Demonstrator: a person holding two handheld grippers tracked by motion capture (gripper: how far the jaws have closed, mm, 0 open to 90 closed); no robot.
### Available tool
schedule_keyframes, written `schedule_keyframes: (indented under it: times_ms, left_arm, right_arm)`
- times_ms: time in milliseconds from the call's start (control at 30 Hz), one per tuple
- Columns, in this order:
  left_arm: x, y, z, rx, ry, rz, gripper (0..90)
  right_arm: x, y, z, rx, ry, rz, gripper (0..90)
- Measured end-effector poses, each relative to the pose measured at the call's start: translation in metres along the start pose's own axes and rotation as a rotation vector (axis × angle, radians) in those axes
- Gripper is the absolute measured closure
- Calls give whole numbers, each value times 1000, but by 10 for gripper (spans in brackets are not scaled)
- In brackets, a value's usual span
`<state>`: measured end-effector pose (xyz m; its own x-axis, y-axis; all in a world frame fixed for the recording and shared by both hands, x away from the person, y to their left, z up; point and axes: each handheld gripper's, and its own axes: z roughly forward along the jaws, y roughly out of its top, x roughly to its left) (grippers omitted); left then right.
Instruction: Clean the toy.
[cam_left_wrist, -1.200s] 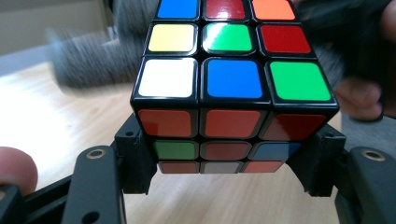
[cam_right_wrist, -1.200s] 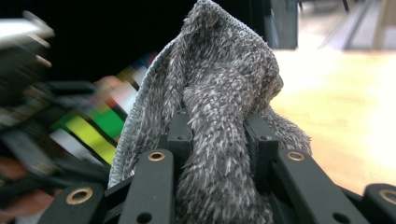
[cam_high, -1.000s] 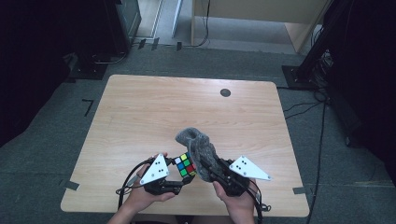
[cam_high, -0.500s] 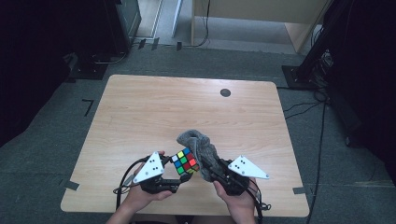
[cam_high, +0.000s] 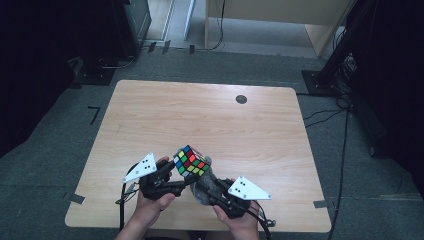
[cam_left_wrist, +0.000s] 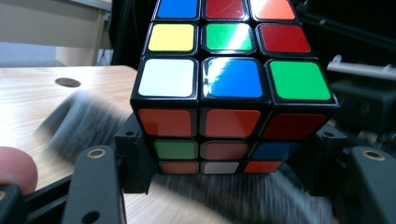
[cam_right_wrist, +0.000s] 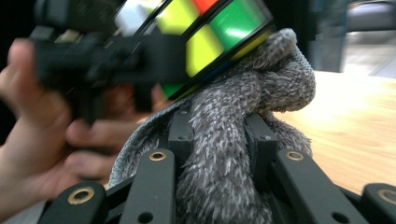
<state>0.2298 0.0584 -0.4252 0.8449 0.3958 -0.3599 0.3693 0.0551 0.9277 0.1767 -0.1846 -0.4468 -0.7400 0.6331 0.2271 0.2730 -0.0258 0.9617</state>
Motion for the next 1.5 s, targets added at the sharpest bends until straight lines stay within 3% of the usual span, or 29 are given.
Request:
schedule_keyframes:
  times_ms: [33, 100, 233, 267, 300, 367, 433, 533, 667, 733, 933, 967, 1000, 1033, 1133, 1167, 1200, 1233, 1267, 1367, 1500]
  left_arm:
    - [1, 0, -1, -1, -3, -5, 347]
    - [3, 1, -2, 4, 5, -12, 347]
    - [3, 0, 0, 16, 1, -14, 347]
    - [3, -1, 2, 20, 0, -14, 347]
    - [3, -1, 3, 23, -4, -17, 347]
    - [2, -2, 3, 27, -8, -19, 347]
    - [2, -1, 3, 23, -8, -19, 347]
    - [4, 0, 1, 23, -2, -22, 347]
    - [4, -1, 2, 32, -7, -28, 347]
    - [3, -2, 5, 42, -12, -31, 347]
    - [7, 1, 0, 35, 12, -33, 347]
    - [8, 1, -1, 32, 19, -39, 347]
    - [9, 1, -2, 29, 24, -47, 347]
    - [11, 2, -3, 29, 27, -48, 347]
    - [13, 2, -4, 30, 39, -54, 347]
    - [14, 2, -4, 32, 43, -57, 347]
    - [15, 2, -4, 34, 48, -61, 347]
    - [16, 2, -4, 34, 50, -62, 346]
    - [16, 2, -5, 35, 53, -65, 346]
    - [18, 3, -5, 38, 60, -80, 347]
    - [18, 2, -3, 49, 53, -95, 347]
  right_arm:
    - [1, 1, 1, 2, 6, -32, 703]
    - [-2, 7, -5, -15, -31, -68, 713]
    - [-10, 14, -15, -70, -81, -66, 720]
    - [-11, 12, -15, -58, -83, -96, 720]
    - [-11, 12, -15, -58, -83, -96, 720]
    - [-8, 7, -9, -32, -61, -121, 719]
    - [-4, 2, -3, 8, -2, -135, 716]
    - [-2, 3, -1, 18, 7, -171, 717]
    - [-14, 11, -11, -36, -69, -146, 716]
    - [-14, 9, -11, -39, -79, -146, 715]
    - [4, -5, 3, 22, 26, -279, 704]
    - [1, -8, 6, 56, -10, -332, 699]
    - [-4, -11, 7, 73, -45, -325, 697]
    - [-4, -11, 7, 73, -45, -325, 697]
    - [-27, -21, 8, 129, -171, -252, 672]
    - [-41, -28, 9, 166, -210, -211, 596]
    - [-41, -28, 9, 166, -210, -211, 596]
    - [-52, -33, 9, 192, -240, -182, 472]
    - [-52, -33, 9, 192, -240, -182, 472]
    - [-56, -31, 5, 138, -267, -192, 353]
    - [-42, -18, 0, 3, -239, -248, 275]
